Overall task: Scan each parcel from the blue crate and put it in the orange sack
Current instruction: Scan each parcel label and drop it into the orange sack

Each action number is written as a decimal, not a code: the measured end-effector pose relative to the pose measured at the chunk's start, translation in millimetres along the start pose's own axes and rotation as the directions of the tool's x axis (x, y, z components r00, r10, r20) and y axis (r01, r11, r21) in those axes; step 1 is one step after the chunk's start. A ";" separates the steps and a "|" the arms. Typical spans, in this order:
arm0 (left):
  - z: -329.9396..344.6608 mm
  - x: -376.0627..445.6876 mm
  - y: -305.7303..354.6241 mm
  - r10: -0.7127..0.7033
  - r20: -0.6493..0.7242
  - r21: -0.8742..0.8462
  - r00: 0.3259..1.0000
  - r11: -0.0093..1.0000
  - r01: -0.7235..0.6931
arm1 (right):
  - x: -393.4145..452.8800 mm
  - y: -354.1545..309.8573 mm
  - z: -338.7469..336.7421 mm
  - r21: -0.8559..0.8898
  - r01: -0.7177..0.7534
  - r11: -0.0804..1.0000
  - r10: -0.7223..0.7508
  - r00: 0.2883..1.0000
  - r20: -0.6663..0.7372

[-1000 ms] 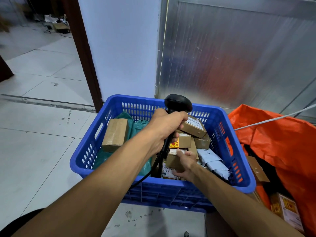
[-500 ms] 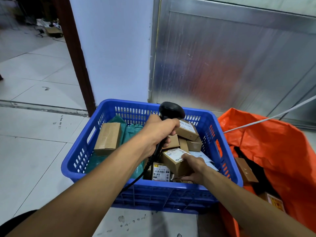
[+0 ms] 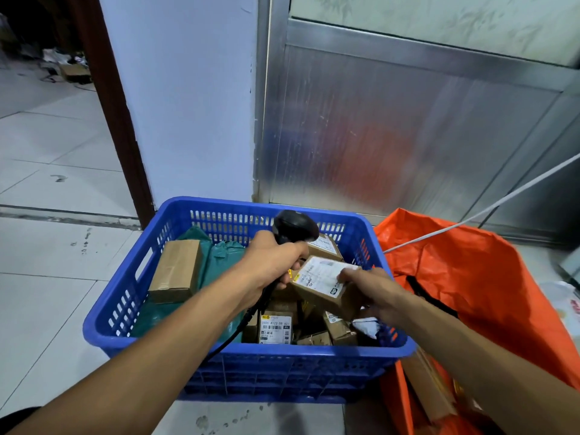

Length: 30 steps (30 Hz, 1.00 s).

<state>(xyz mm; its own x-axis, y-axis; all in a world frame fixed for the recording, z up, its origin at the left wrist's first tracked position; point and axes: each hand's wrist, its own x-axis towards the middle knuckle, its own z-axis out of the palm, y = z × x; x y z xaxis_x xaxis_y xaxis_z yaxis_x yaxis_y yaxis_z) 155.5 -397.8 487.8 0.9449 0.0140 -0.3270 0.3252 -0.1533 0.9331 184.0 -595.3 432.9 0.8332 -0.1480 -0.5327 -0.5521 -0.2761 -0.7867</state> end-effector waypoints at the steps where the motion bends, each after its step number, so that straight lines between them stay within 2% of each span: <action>1: 0.7 0.5 -1.1 -0.001 0.004 0.007 1.000 1.000 0.001 | -1.8 -5.5 -2.6 -0.011 0.034 0.999 -0.034 0.999 0.004; 7: 3.7 3.0 -3.9 0.011 0.021 0.041 1.000 0.999 -0.012 | -8.5 -27.1 -18.3 -0.082 0.177 0.981 -0.174 0.984 0.045; 12: 4.9 0.5 -4.4 0.007 0.026 0.037 1.000 0.999 -0.008 | 1.3 -23.0 -31.6 -0.087 0.197 0.976 -0.187 0.976 0.114; 24: 13.3 -7.9 -2.5 -0.033 0.092 -0.042 0.995 0.998 0.036 | 7.6 -25.4 -45.5 0.102 0.242 0.965 -0.252 0.962 0.104; 30: 12.7 -9.4 -1.6 -0.016 0.108 -0.053 0.994 0.998 0.022 | 9.3 -25.1 -48.8 0.114 0.247 0.962 -0.258 0.961 0.096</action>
<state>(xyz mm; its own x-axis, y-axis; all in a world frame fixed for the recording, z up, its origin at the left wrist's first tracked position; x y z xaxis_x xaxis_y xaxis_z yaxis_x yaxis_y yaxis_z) 145.6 -410.3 487.5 0.9300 -0.0900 -0.3563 0.3475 -0.1002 0.9323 207.1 -636.1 463.0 0.9405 0.0197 -0.3392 -0.3292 -0.1936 -0.9242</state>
